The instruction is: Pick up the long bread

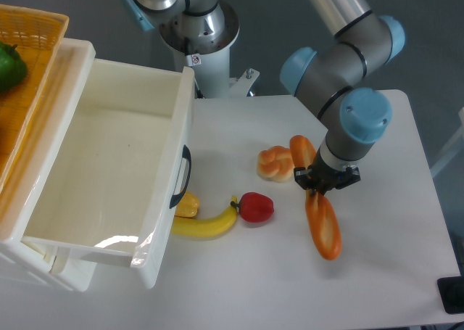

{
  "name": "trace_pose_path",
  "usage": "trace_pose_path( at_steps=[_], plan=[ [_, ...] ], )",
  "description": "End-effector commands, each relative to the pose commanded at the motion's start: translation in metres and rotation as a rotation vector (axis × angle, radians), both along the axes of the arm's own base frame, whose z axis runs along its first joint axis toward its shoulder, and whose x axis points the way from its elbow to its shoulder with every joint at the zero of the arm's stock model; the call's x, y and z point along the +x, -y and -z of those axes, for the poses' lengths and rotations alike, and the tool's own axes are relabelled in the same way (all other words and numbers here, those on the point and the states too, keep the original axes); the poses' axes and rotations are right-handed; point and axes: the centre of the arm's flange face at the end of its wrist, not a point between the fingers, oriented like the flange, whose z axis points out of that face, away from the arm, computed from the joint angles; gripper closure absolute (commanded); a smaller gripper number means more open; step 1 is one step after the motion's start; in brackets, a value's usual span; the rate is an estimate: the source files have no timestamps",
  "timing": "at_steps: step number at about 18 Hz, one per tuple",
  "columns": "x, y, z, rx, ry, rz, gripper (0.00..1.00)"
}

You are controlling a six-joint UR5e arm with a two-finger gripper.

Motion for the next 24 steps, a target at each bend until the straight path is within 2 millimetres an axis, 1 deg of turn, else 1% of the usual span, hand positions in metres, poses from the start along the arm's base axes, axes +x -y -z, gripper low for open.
trace_pose_path(
  at_steps=[1, 3, 5, 8, 10, 13, 15, 21, 24],
  plan=[
    [-0.003, 0.001, -0.004, -0.003, -0.014, 0.069, 0.97],
    [-0.013, 0.014, -0.013, -0.002, -0.037, 0.164, 0.97],
    [-0.02, 0.024, -0.019, -0.007, -0.055, 0.255, 0.95],
    [-0.029, 0.029, -0.025, -0.053, -0.084, 0.35, 0.96],
    [-0.035, 0.027, -0.028, -0.065, -0.1, 0.359, 0.96],
    [-0.053, 0.02, -0.039, -0.052, -0.136, 0.356, 0.95],
    [-0.06, 0.017, -0.045, -0.048, -0.151, 0.345, 0.96],
    [-0.056, 0.021, -0.058, -0.06, -0.166, 0.343, 0.96],
    [-0.055, 0.023, -0.055, -0.077, -0.162, 0.344, 0.96]
  ],
)
